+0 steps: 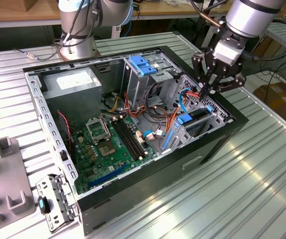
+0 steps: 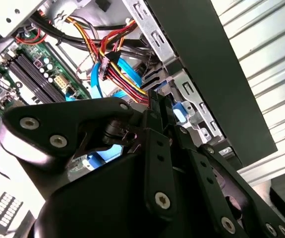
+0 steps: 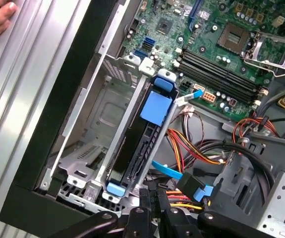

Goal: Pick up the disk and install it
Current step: 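Insert the first disk wire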

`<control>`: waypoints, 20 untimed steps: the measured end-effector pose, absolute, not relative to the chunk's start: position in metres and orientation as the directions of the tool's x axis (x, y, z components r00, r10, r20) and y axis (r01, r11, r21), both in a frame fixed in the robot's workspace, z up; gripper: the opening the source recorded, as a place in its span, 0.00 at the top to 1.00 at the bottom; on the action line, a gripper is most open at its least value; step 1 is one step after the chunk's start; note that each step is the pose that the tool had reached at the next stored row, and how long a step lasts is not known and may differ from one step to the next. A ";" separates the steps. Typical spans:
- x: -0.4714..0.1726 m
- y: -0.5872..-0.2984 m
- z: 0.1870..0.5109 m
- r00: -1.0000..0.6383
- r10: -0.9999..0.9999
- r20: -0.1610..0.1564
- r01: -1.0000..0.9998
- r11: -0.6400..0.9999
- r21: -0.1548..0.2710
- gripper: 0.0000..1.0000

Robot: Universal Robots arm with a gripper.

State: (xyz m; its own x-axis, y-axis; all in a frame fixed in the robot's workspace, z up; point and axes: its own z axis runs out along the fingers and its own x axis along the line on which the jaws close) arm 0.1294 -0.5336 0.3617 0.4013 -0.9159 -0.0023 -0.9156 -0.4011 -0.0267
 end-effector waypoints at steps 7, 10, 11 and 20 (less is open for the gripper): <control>0.129 -0.534 0.358 0.254 -0.967 -0.001 -0.967 -0.254 -0.026 0.83; 0.129 -0.534 0.357 0.199 -0.980 0.000 -0.980 -0.199 -0.026 0.83; 0.129 -0.534 0.356 0.185 -0.983 0.000 -0.982 -0.185 -0.026 0.83; 0.129 -0.534 0.355 0.130 -0.991 0.000 -0.991 -0.130 -0.026 0.83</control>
